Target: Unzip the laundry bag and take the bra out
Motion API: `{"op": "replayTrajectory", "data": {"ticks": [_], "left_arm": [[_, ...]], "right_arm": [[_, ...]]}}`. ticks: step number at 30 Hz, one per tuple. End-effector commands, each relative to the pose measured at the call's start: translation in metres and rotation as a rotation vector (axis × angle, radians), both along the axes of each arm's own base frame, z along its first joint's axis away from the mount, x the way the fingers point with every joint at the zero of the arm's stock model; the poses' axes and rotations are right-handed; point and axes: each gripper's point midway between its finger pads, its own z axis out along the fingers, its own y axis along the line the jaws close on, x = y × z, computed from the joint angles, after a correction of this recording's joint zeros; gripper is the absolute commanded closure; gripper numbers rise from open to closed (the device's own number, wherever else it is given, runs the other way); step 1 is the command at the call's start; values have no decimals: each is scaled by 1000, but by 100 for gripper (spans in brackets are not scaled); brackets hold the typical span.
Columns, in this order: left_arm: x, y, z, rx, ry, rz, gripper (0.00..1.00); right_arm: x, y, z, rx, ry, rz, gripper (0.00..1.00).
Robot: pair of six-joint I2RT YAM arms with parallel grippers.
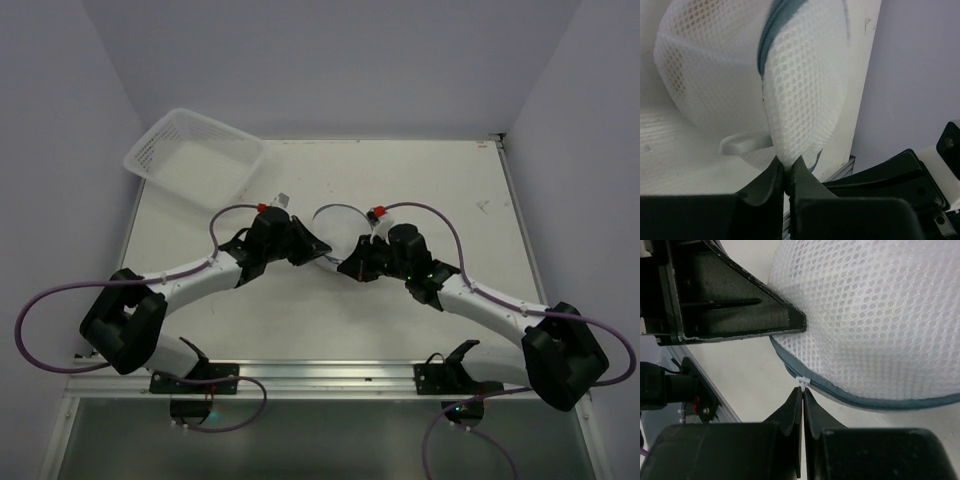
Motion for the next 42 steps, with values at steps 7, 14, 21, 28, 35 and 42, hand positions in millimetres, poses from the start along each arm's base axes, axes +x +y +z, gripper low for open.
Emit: {"op": "replayTrajectory", "data": {"ticks": [7,14,21,28,35,42], "left_arm": [[12,47,1,73,-67,-34,100],[-5,61,-13,208,-136,-370,100],[24,56,-3,280,-188,-488,100],[55,37,25,242,-232,-501,100],[42,40,14,226,-209,-530,100],[30,51,2,223,-176,-531,100]], "right_arm": [[33,-72,2,-216,-88,-221,100],[55,-110,11,-219,-70,-323,100],[57,-82,26,-160,-102,-167,100],[37,-69,21,-125,-105,-81,74],[20,-50,-1,-20,-47,-7,41],[23,-34,-15,45,-5,44,31]]}}
